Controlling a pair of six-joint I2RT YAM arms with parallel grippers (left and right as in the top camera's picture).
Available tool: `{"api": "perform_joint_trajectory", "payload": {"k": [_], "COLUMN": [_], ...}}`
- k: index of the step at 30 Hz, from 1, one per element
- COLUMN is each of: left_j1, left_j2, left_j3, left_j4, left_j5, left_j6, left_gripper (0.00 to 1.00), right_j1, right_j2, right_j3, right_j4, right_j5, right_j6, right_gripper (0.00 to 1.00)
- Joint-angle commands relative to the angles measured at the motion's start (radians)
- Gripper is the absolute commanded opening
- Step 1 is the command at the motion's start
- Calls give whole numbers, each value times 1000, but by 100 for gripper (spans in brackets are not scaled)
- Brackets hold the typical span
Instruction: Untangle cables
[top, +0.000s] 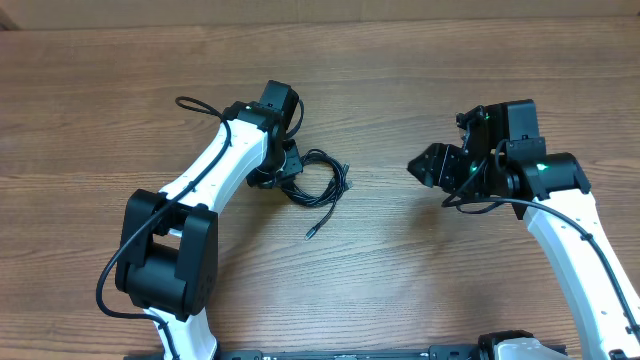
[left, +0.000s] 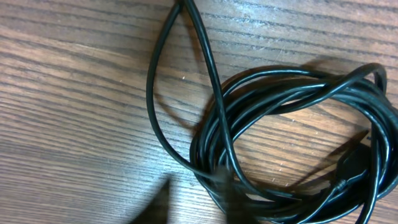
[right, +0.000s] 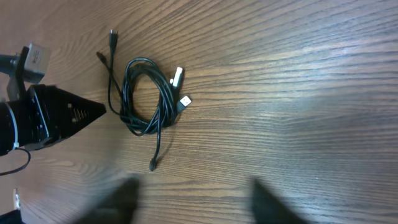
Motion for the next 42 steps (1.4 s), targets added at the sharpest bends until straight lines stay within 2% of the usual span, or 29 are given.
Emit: {"api": "perform_joint_trajectory", "payload": {"k": [1, 8, 10, 11, 13, 15, 17, 20, 23, 27, 34, 39, 42], "left_j1": [-7, -7, -7, -8, -8, -8, -7, -7, -7, -6, -6, -6, -5], "left_j2": [17, 18, 18, 18, 18, 18, 18, 18, 18, 18, 18, 18, 18], "left_j3": [10, 10, 10, 10, 10, 10, 10, 10, 10, 10, -16, -68, -85], "left_j4": [1, 0, 0, 0, 0, -5, -16, -50, -77, -102, -110, -76, -64], "left_j5": [-19, -13, 5, 14, 22, 22, 22, 21, 21, 22, 29, 28, 6], "left_j6": [21, -8, -13, -13, -13, -12, -12, -4, 12, 14, 13, 13, 13], "left_gripper": [4, 4, 9, 13, 24, 33, 41, 43, 45, 44, 44, 44, 44], "right_j1": [19, 56, 71, 82, 105, 124, 145, 177, 200, 233, 294, 317, 327], "right_j2": [-2, 13, 29, 42, 77, 113, 153, 225, 286, 365, 506, 547, 565], "right_j3": [-1, -1, -1, -1, -1, -1, -1, -1, -1, -1, -1, -1, -1], "right_j4": [-4, 17, 27, 35, 57, 87, 129, 206, 259, 306, 450, 547, 573], "right_j5": [2, 6, 6, 6, 6, 6, 6, 6, 6, 6, 6, 10, 42], "right_j6": [25, 25, 25, 25, 34, 64, 92, 99, 100, 101, 163, 182, 232], "right_gripper": [4, 5, 11, 17, 27, 32, 43, 49, 49, 44, 43, 31, 19]}}
